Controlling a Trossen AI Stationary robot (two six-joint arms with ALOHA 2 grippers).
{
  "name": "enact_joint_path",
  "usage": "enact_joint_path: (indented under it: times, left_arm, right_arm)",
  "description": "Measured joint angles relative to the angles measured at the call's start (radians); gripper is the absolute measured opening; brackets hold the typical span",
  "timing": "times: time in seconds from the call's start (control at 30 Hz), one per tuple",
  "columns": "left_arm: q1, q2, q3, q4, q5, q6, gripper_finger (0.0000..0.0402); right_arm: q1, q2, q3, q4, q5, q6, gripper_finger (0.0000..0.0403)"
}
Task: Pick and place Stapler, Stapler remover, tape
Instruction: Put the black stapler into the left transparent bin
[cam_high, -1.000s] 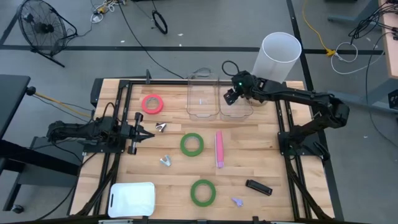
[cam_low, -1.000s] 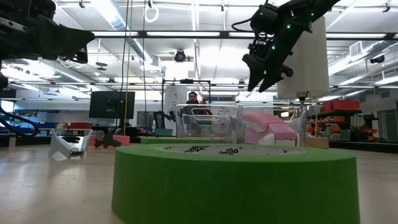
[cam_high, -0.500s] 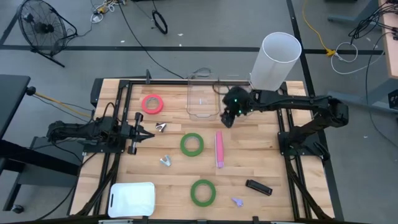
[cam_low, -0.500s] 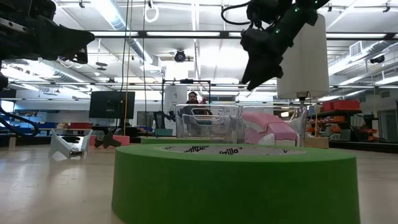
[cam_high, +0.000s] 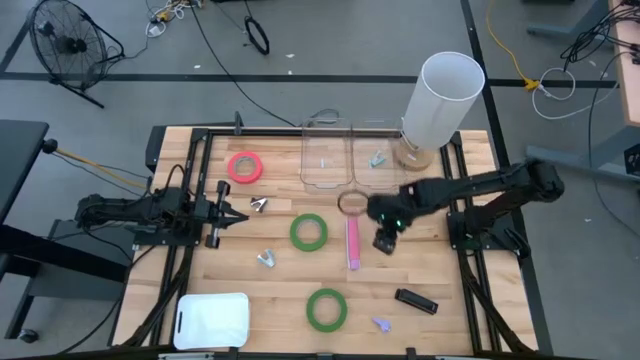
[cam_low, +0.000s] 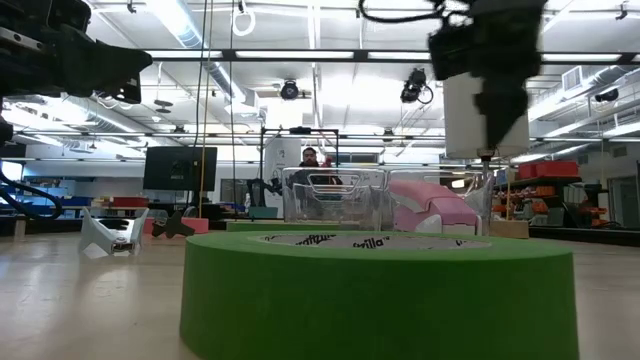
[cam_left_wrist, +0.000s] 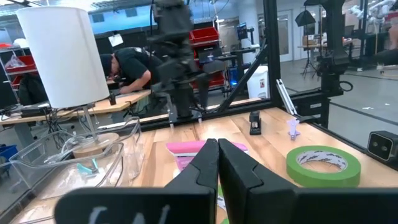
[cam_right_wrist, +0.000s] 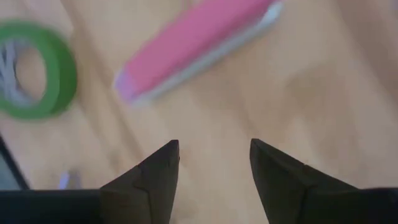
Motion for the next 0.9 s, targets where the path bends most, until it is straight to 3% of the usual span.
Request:
enact_joint_path:
  times: [0.23,0.53,0.73,0.9]
  left_arm:
    - [0.0,0.0,0.0,0.0,0.0,0.0,0.0016]
    - [0.0,0.0,0.0,0.002,0.0,0.001,0.0016]
    - [0.0,0.0,0.0,0.002,0.0,0.001,0.0016]
    - [0.0,0.0,0.0,0.002,0.0,0.001,0.0016]
  right_arm:
    - [0.283,0.0,0.0,-0.012,0.051,0.264,0.0196]
    - [0.618,0.0,0.0,-0.032,0.224,0.661,0.0196]
    - [0.736,0.002,0.0,-0.077,0.289,0.857,0.0196]
    - [0.784,0.047,0.0,-0.073,0.301,0.885,0.0196]
